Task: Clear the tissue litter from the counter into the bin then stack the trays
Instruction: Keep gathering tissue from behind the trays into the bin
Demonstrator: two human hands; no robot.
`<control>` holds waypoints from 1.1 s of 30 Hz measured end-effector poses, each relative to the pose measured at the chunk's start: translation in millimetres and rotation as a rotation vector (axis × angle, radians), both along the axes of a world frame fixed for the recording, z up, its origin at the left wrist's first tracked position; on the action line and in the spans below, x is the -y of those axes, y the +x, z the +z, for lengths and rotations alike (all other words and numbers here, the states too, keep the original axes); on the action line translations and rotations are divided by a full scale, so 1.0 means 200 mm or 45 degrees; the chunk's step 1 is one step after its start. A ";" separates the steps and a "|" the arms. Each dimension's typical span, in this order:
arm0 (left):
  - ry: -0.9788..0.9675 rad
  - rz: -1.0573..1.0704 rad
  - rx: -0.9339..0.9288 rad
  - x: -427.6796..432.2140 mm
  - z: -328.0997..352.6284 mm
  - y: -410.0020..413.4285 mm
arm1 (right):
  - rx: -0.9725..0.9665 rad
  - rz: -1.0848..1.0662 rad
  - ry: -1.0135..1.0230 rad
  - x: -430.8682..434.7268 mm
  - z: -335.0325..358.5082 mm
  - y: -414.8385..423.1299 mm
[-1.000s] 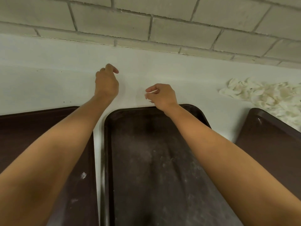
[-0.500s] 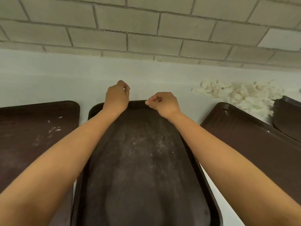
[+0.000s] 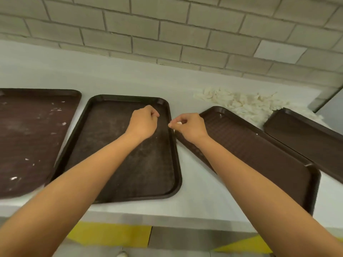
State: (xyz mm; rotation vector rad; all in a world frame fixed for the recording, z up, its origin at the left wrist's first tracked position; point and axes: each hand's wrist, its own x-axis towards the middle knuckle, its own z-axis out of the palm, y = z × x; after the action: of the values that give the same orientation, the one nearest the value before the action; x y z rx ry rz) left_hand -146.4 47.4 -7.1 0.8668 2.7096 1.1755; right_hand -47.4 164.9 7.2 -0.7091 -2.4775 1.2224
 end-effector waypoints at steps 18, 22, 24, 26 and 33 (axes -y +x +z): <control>0.196 -0.067 0.360 0.24 -0.05 0.94 | -0.072 -0.101 0.070 0.22 -0.06 0.93; 0.190 -0.067 0.415 0.31 -0.12 1.18 | -0.074 -0.114 0.065 0.29 -0.14 1.19; 0.154 -0.062 0.455 0.34 -0.17 1.28 | -0.072 -0.127 0.054 0.31 -0.18 1.31; 0.117 -0.071 0.493 0.35 -0.22 1.38 | -0.057 -0.121 0.037 0.33 -0.22 1.43; 0.027 -0.160 0.533 0.27 -0.39 1.75 | 0.033 -0.161 -0.029 0.25 -0.41 1.80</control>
State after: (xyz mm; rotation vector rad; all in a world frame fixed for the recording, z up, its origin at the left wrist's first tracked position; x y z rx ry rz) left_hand 203.5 -6.3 -84.8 0.6875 2.2799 1.2034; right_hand 312.0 114.1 -75.0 -0.8789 -2.4023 1.2034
